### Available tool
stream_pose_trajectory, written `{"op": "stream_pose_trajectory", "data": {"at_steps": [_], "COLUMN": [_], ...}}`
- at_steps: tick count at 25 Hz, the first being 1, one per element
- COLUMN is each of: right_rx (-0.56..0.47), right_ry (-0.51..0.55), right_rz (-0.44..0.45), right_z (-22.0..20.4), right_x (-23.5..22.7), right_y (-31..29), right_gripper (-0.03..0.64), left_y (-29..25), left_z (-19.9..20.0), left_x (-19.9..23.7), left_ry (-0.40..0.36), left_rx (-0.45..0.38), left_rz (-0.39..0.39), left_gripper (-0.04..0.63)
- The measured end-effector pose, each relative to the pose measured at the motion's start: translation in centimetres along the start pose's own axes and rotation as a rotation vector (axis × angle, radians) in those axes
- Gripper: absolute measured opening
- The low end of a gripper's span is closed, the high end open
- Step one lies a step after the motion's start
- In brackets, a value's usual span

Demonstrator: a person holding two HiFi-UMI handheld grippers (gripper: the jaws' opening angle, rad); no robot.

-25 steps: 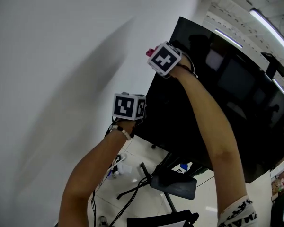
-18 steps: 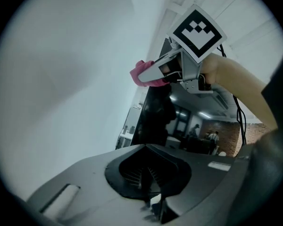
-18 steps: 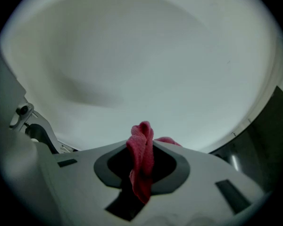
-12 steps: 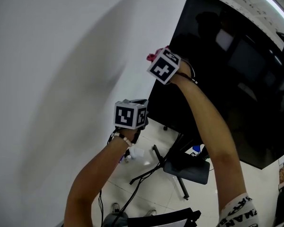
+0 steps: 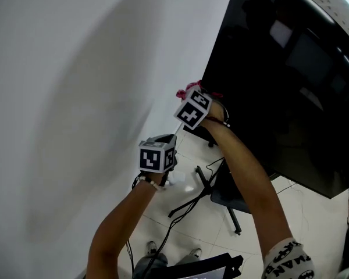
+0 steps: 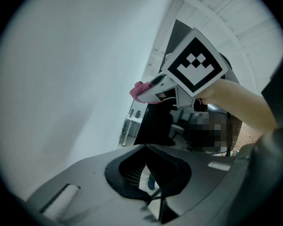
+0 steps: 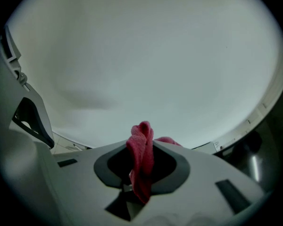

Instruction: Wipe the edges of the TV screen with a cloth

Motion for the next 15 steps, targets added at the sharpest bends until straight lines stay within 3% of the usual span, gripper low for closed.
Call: {"op": "stream_pose_trajectory", "data": {"at_steps": [15], "right_rx": [-0.05], "right_ry": [-0.264], "right_rz": [0.064], "right_z": [-4.6], "right_x": [10.6], "right_y": [-6.7], "right_gripper": [0.088], "left_y": [-1.7], "left_z": [-6.6], "left_x": [3.4], "left_ry": [0.029], "left_rx": [0.078], "left_rz": [0.051], "left_gripper": [-0.003]}}
Point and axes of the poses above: the fingertips, and each gripper's own axes: y backward along the fingers, x to its left, z out of its top, the point moved 1 cm from there along y, backward along the fingers, and after that the axes turned 2 degrees about -z, right-handed, at the moved point
